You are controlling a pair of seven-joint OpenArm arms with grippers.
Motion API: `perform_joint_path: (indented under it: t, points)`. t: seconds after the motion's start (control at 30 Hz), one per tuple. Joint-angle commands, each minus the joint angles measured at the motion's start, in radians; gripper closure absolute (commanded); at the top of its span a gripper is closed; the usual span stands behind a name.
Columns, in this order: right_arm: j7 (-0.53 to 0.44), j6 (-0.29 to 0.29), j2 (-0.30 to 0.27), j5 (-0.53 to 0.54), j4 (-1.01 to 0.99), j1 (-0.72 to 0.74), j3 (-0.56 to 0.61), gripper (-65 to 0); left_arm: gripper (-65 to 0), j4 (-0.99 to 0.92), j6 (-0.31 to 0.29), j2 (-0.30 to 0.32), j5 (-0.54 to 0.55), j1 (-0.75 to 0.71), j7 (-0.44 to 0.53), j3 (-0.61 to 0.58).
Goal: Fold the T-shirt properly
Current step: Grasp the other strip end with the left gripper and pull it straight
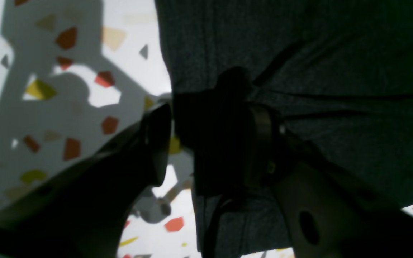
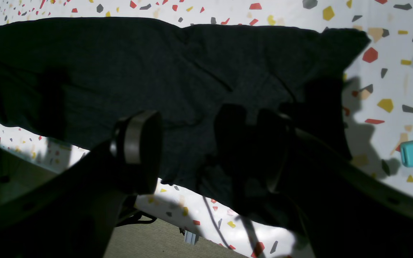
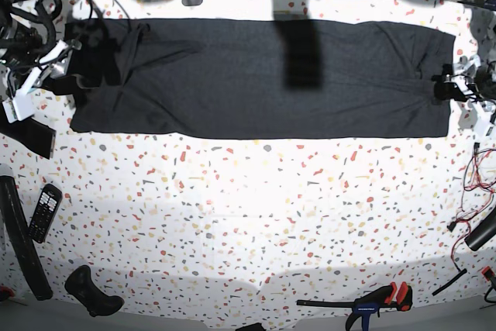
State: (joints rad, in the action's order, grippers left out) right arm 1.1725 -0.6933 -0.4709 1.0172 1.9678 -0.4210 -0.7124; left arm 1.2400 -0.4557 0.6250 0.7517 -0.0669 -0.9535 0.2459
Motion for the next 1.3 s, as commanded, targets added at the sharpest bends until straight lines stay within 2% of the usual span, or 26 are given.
perform_joint_path:
  t: [0.0, 0.13, 0.27, 0.4, 0.57, 0.63, 0.73, 0.83, 0.9, 0.97, 1.07, 1.17, 1.27]
  points:
    - [-0.011, -0.005, -0.019, 0.016, 0.013, 0.005, -0.008, -39.9, -31.9, 0.008, 0.007, 0.03, -0.026, 0.003, -0.018, 0.004]
    - [-0.011, -0.005, -0.019, 0.016, 0.013, 0.005, -0.008, -39.9, -45.1, 0.009, 0.008, 0.047, -0.047, 0.006, -0.018, 0.004]
    - [-0.011, -0.005, -0.019, 0.016, 0.013, 0.005, -0.008, -39.9, -45.1, 0.017, 0.011, 0.063, -0.039, 0.017, -0.032, 0.004]
    - [0.003, -0.005, -0.019, 0.016, 0.013, 0.005, -0.008, -39.9, -45.1, 0.016, 0.006, 0.095, 0.085, 0.02, -0.056, 0.004]
    - [0.021, -0.005, -0.019, 0.016, 0.013, 0.005, -0.008, -39.9, -45.1, 0.016, 0.006, 0.134, 0.095, 0.02, -0.047, 0.004]
    - [0.016, -0.005, -0.019, 0.016, 0.013, 0.005, -0.008, -39.9, -45.1, 0.016, 0.001, 0.143, 0.148, 0.019, -0.049, 0.009]
    - [0.011, -0.005, -0.019, 0.016, 0.013, 0.005, -0.008, -39.9, -45.1, 0.016, -0.062, 0.137, 0.238, 0.02, -0.064, 0.052]
    - [0.023, -0.005, -0.019, 0.016, 0.013, 0.005, -0.008, -39.9, -45.1, 0.01, -0.11, 0.128, 0.339, 0.005, -0.121, 0.125]
    - [0.034, -0.005, -0.019, 0.016, 0.013, 0.005, -0.008, -39.9, -45.1, -0.011, -0.139, 0.114, 0.362, -0.017, -0.122, 0.182]
    - [0.034, -0.005, -0.019, 0.016, 0.013, 0.005, -0.008, -39.9, -45.1, -0.059, -0.167, 0.096, 0.384, -0.024, -0.124, 0.235]
    - [0.033, -0.005, -0.019, 0.016, 0.013, 0.005, -0.008, -39.9, -45.1, -0.164, -0.239, 0.085, 0.502, -0.024, -0.169, 0.28]
    - [0.033, -0.005, -0.019, 0.02, 0.013, 0.005, -0.008, -39.9, -45.1, -0.258, -0.242, 0.084, 0.587, -0.018, -0.227, 0.285]
    - [0.035, -0.005, -0.019, 0.07, 0.013, 0.005, -0.008, -39.9, -45.1, -0.311, -0.242, 0.078, 0.583, -0.016, -0.179, 0.285]
